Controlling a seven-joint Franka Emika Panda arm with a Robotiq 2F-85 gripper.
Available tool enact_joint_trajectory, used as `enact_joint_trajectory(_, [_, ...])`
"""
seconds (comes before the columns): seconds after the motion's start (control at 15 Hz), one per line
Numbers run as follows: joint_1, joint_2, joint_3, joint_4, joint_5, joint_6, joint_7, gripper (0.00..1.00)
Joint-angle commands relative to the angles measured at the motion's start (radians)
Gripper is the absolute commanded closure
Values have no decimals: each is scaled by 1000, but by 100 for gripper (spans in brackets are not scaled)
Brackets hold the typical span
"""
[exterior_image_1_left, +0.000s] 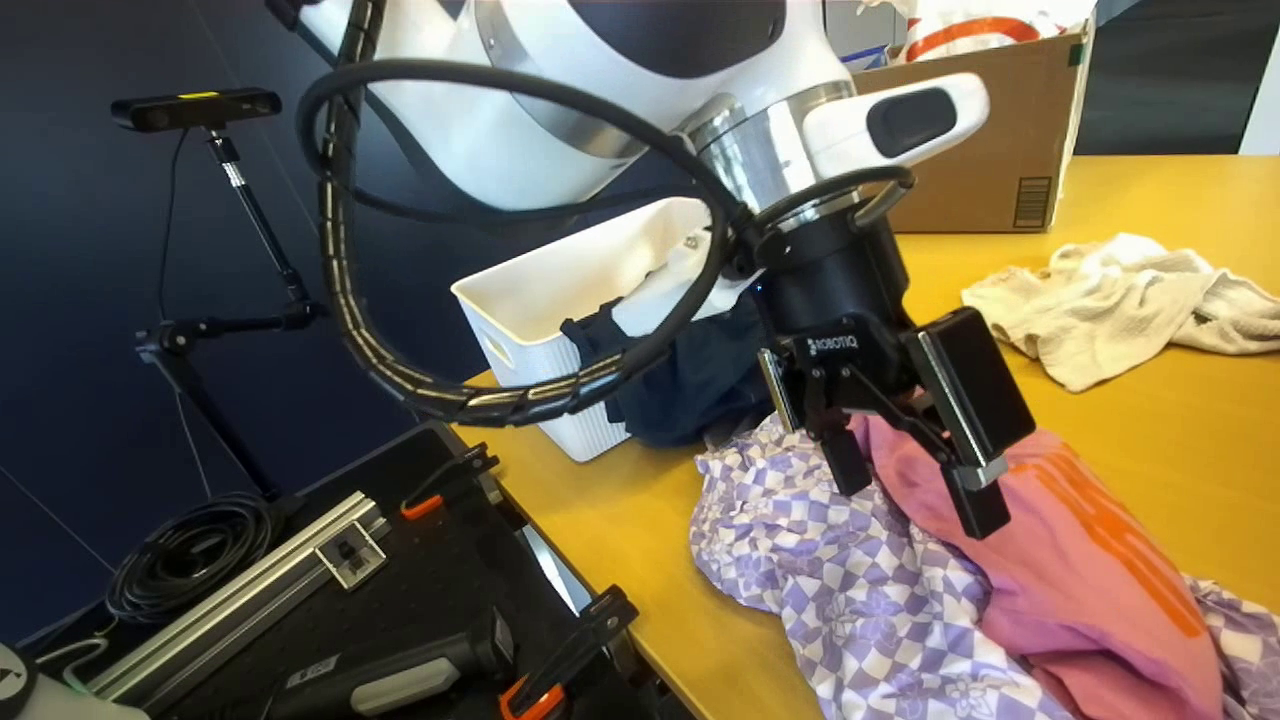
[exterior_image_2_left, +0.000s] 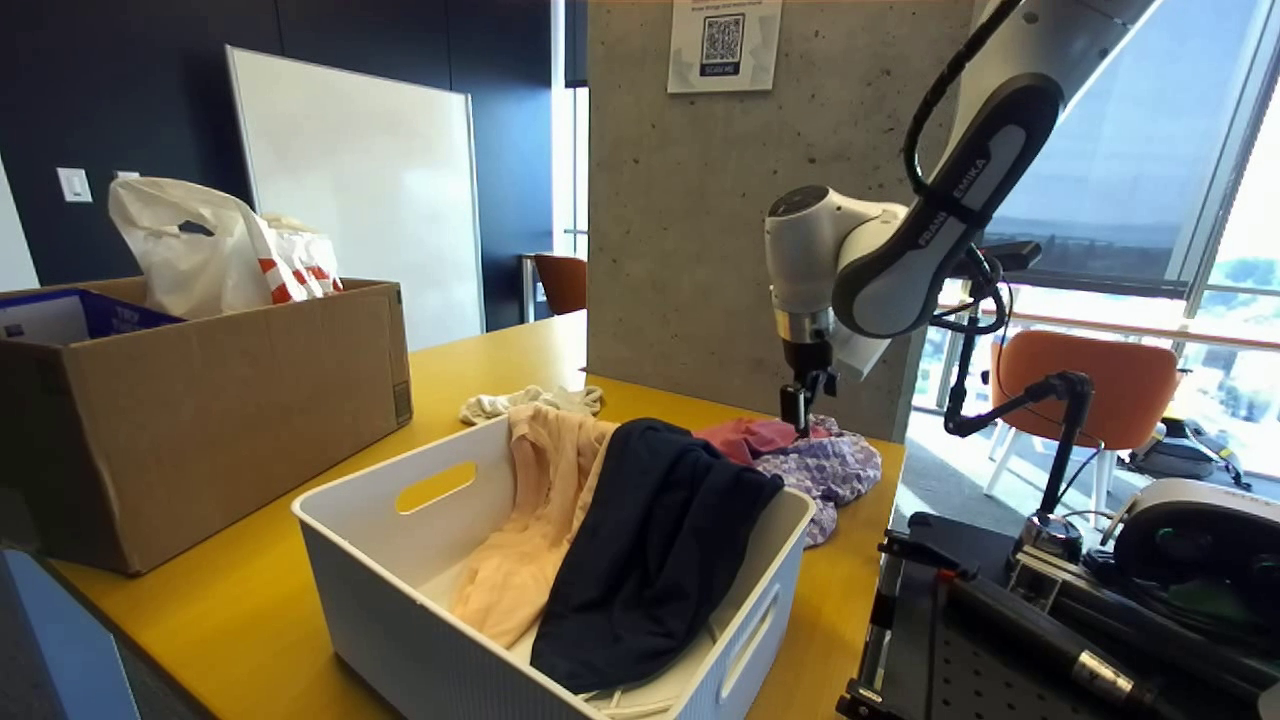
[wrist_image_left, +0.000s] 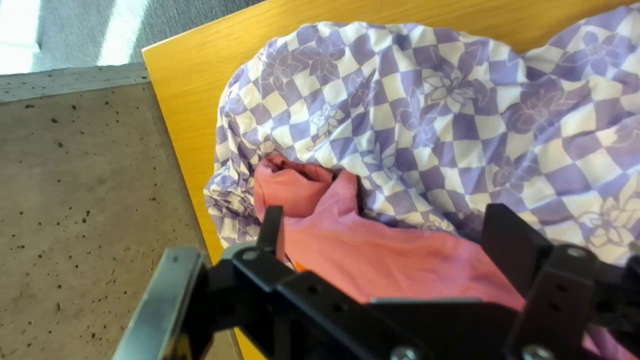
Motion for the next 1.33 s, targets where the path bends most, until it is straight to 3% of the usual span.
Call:
enact_joint_trajectory(0.0, [31, 6, -17, -53, -150, 21, 140, 0])
enact_joint_trajectory(0.27, [59, 1, -25, -84, -413, 43, 376, 0])
enact_joint_trajectory(0.67, [-20, 51, 46, -31, -678, 56, 592, 0])
enact_joint_trajectory(0.8, [-39, 56, 72, -15, -745, 67, 645, 0])
enact_joint_trajectory(0.87, [3, 65, 31, -6, -757, 89, 659, 0])
enact_joint_trajectory(0.93, [0, 67, 38, 4, -774, 101, 670, 0])
enact_joint_trajectory(1.27, [8, 84, 46, 42, -792, 147, 693, 0])
